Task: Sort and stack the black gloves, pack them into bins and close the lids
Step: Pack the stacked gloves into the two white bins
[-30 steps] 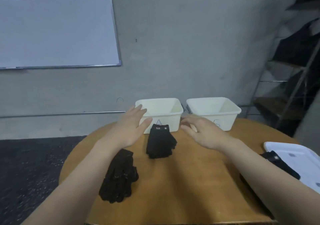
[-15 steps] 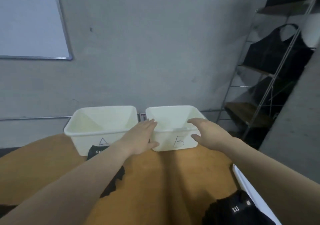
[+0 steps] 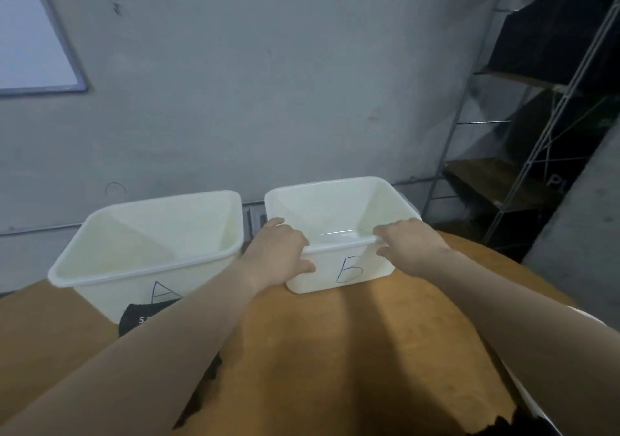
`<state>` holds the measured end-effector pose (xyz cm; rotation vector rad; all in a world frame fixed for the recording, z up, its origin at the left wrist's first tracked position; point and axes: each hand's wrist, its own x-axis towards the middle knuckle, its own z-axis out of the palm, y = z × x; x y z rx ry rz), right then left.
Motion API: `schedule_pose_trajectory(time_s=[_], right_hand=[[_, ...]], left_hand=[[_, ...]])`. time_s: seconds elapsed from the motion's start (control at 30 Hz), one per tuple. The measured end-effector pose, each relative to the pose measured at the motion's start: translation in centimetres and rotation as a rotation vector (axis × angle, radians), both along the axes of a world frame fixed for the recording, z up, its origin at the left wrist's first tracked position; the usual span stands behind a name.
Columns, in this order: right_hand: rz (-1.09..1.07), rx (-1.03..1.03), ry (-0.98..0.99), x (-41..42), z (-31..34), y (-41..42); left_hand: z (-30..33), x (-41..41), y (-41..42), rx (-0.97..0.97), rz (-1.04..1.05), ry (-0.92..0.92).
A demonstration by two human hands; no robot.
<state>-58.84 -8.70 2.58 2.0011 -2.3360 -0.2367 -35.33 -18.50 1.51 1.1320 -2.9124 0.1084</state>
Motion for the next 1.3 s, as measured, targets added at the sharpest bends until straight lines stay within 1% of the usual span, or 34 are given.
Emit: schedule_pose_trajectory(time_s=[0.07, 0.13, 0.2, 0.27, 0.33, 0.53, 0.7, 0.77, 0.87, 1.03, 1.17, 1.23, 1.3], right_hand=[[-0.017, 0.003, 0.009, 0.3, 0.4, 0.5], [-0.022, 0.024, 0.022, 0.8, 1.3, 1.5], [-0.032, 0.008, 0.026, 1.3, 2.4, 2.8], [-0.042, -0.040, 0.022, 2.0, 4.3, 4.2], [-0.041, -0.077, 0.013, 3.0, 6.8, 5.8], [0.012, -0.155, 0.001, 8.4, 13.4, 11.8], [0.058, -0.178, -0.088, 14.6, 15.3, 17.6], [0.087, -0.194, -0.120, 17.1, 15.0, 20.0], [0.125, -0.159, -0.175, 20.7, 13.1, 23.9], [0.224, -0.105, -0.217, 24.5, 7.7, 30.4], [0.289, -0.090, -0.214, 25.0, 3.1, 34.1], [0.280, -0.101, -0.226, 24.6, 1.3, 35.2], [0.291, -0.154, -0.219, 24.4, -0.1, 35.6]], left_hand=[[0.4, 0.2, -0.1, 0.021, 0.003, -0.039], [1.1, 0.6, 0.3, 0.073, 0.013, -0.038], [2.2, 1.2, 1.1, 0.107, 0.036, -0.004], [4.0, 2.2, 2.3, 0.078, 0.015, 0.026], [6.1, 3.6, 3.5, 0.062, -0.021, 0.099], [11.3, 10.2, 8.9, 0.092, -0.034, 0.284], [13.9, 17.3, 15.5, 0.053, 0.018, 0.265], [14.1, 19.9, 18.6, 0.040, 0.059, 0.261], [12.7, 24.0, 23.4, 0.080, 0.119, 0.234], [5.9, 29.7, 29.9, 0.171, 0.128, 0.194], [1.7, 30.8, 34.2, 0.160, 0.140, 0.155], [1.0, 30.6, 35.7, 0.138, 0.139, 0.118], [0.6, 30.6, 36.5, 0.117, 0.139, 0.092]])
